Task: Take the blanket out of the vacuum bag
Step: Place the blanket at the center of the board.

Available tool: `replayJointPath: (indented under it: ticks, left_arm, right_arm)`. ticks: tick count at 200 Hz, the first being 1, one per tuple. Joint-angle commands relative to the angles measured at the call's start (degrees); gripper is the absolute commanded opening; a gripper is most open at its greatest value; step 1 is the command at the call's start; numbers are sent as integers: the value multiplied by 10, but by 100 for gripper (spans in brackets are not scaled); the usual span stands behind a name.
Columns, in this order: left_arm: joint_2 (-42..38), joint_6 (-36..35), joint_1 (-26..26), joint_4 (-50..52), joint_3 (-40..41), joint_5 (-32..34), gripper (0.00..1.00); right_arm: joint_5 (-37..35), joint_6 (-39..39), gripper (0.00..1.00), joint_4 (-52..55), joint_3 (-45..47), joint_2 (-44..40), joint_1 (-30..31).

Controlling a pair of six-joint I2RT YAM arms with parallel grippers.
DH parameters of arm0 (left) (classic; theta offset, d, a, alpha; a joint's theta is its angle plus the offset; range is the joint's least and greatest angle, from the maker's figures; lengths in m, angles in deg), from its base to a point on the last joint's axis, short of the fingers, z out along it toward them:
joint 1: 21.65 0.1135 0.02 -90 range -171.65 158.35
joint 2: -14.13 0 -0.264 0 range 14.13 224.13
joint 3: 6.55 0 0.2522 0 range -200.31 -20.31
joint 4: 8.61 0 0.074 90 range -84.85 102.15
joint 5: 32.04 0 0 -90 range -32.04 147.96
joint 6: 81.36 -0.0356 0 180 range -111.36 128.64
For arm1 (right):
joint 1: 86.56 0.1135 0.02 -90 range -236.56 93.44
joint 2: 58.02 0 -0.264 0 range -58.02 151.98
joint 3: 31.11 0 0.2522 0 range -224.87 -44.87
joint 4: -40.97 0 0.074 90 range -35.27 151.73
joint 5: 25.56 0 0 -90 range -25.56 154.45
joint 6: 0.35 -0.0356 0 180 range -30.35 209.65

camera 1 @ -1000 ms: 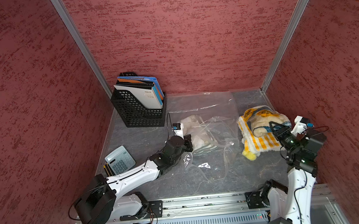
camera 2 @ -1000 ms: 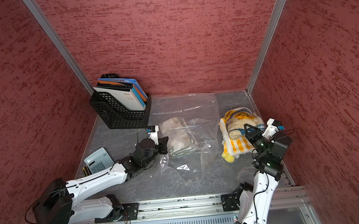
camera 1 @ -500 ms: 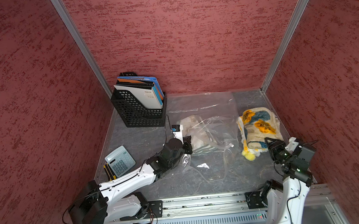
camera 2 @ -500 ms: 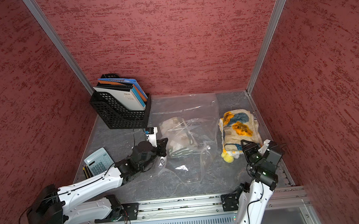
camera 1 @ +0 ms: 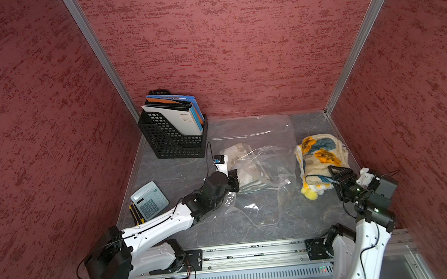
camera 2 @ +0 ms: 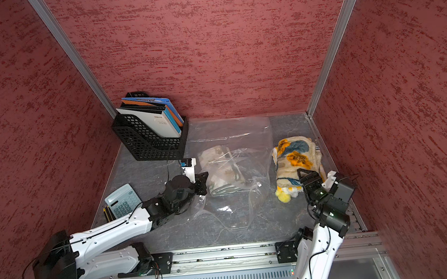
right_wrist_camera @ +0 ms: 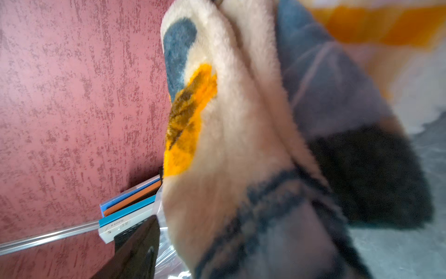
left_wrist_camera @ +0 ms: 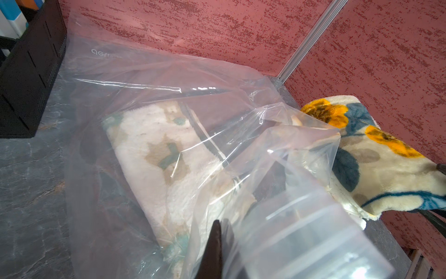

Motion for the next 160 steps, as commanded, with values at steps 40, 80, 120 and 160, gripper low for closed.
replayJointPath:
  ticks: [40, 80, 120, 160]
  left_arm:
    - [5, -12, -51, 37, -39, 56, 0]
    - [4, -17, -97, 70, -65, 104, 0]
    - [-1, -18, -136, 92, -83, 154, 0]
    - [1, -8, -139, 120, -107, 166, 0]
  right_arm:
    - [-21, 27, 83, 81, -39, -42, 42]
    - [-78, 39, 94, 122, -22, -69, 48]
    - [98, -30, 76, -89, -12, -58, 80]
    - [57, -76, 0, -233, -81, 58, 84]
